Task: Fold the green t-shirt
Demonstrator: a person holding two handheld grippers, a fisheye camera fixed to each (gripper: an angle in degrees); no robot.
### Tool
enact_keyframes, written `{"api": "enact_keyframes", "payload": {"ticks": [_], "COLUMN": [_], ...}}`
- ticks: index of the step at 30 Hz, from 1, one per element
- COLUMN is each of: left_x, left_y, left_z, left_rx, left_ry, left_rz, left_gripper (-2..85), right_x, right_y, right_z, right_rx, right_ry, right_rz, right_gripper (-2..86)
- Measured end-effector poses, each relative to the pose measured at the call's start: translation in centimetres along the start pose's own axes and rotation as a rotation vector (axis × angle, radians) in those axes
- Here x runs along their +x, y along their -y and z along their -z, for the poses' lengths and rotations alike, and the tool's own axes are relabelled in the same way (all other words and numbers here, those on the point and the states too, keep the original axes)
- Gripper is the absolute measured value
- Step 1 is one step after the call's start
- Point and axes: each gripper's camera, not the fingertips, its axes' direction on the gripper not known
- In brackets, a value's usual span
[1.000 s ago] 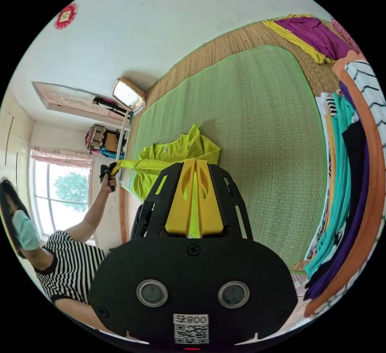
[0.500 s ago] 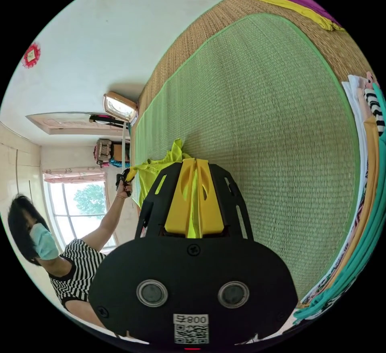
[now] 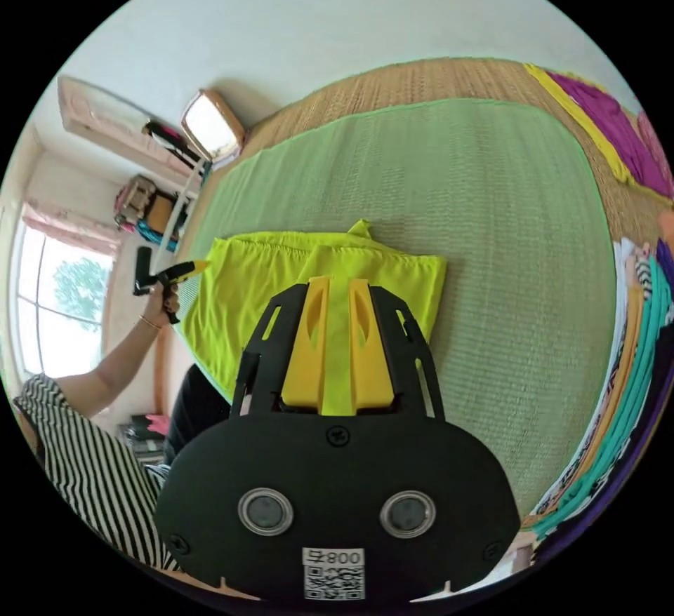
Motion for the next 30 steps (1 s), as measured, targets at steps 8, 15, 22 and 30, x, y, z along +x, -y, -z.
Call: {"api": "enact_keyframes", "payload": {"ticks": [8,15,22,30], "left_x": [8.9,10.8,12.0,13.3], "left_y": [4.3,5.3,5.0,4.0], "left_z": [-7.4,-10.4,-10.0,-7.2], "left_rx": [-0.094,-0.129,-0.078,0.043], "left_ry": [0.213,0.387,0.348,0.309], "left_rz": [-0.261,-0.292,-0.288,-0.307], "left_gripper": [7.7,1.6,0.2,0.1], "right_x": [-9.8,-11.5,-13.1,-14.2], "right_y": [3.6,4.1,3.8,2.9], "right_z": [-9.3,-13.3,-13.9,-10.9], "right_rx": [-0.094,-0.111,-0.082,0.044], "right_ry": [-0.287,-0.389,-0.388,-0.336], "right_rz": [0.168,0.136,0.165,0.171], "right_gripper": [7.2,2.8,0.3,0.2]}}
